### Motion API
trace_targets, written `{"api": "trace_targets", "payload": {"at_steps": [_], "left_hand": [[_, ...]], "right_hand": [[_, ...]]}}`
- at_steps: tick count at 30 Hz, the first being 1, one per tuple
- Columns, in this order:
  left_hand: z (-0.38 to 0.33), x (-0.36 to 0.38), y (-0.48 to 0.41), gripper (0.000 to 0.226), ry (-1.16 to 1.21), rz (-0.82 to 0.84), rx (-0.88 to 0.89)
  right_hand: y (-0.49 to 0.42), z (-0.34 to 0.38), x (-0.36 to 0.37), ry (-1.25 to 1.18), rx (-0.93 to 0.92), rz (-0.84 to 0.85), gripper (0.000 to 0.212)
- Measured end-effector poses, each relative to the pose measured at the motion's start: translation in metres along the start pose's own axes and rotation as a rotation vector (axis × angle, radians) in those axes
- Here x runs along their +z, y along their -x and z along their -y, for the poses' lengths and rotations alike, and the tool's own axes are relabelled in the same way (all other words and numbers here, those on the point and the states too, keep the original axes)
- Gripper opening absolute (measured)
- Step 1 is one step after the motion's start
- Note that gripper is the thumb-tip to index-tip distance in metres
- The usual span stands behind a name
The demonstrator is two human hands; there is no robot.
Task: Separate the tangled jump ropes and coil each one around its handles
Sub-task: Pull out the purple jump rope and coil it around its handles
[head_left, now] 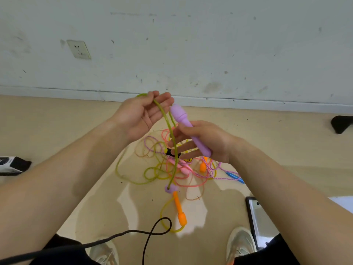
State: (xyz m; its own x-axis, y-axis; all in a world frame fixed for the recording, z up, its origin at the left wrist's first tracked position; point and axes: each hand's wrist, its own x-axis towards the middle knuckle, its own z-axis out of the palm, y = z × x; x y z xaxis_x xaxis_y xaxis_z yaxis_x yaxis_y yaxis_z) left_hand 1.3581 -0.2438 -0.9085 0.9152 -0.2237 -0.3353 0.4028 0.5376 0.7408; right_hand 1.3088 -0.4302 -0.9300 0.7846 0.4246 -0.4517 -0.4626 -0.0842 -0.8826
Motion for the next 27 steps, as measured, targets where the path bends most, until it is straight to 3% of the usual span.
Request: {"api": "trace_targets", "payload": {"at_steps": [3, 5, 7, 10, 12, 14, 16, 18, 20, 23, 27], "left_hand": [[0.000, -0.003, -0.003, 0.021, 0.008, -0.072, 0.021], [0.002, -0.006, -0.003, 0.025, -0.164, -0.130, 0.050], [0.005, -0.011, -0.002, 0.043, -0.398, -0.160, 0.011], [0.017, -0.015, 0.006, 0.082, -0.682, 0.083, -0.205], [0.031, -0.012, 0.013, 0.096, -0.762, 0.280, -0.299], [0.046, -0.013, 0.018, 0.082, -0.912, 0.397, -0.252], [0.060, -0.024, 0.019, 0.046, -1.193, 0.518, -0.124], [0.067, -0.035, 0.018, 0.016, -1.304, 0.572, -0.093], [0.066, -0.039, 0.017, 0.007, -1.229, 0.559, -0.105], [0.055, -0.034, 0.019, 0.014, -0.940, 0.415, -0.159], [0.040, -0.026, 0.014, 0.022, -0.512, 0.187, -0.142]], "right_hand": [[0.001, 0.003, 0.002, 0.006, -0.049, 0.004, 0.019], [0.000, 0.005, 0.004, -0.041, -0.094, -0.027, 0.017], [-0.002, 0.009, 0.006, -0.131, -0.154, -0.083, 0.015], [-0.004, 0.017, 0.007, -0.281, -0.229, -0.148, 0.014], [-0.006, 0.020, 0.007, -0.393, -0.257, -0.192, 0.012], [-0.008, 0.022, 0.004, -0.495, -0.269, -0.258, 0.012], [-0.009, 0.025, -0.003, -0.585, -0.293, -0.313, 0.014], [-0.008, 0.026, -0.013, -0.648, -0.324, -0.375, 0.014], [-0.005, 0.026, -0.026, -0.706, -0.345, -0.459, 0.015], [-0.004, 0.019, -0.045, -0.709, -0.331, -0.571, 0.016], [-0.005, 0.005, -0.053, -0.297, -0.093, -0.710, 0.023]]}}
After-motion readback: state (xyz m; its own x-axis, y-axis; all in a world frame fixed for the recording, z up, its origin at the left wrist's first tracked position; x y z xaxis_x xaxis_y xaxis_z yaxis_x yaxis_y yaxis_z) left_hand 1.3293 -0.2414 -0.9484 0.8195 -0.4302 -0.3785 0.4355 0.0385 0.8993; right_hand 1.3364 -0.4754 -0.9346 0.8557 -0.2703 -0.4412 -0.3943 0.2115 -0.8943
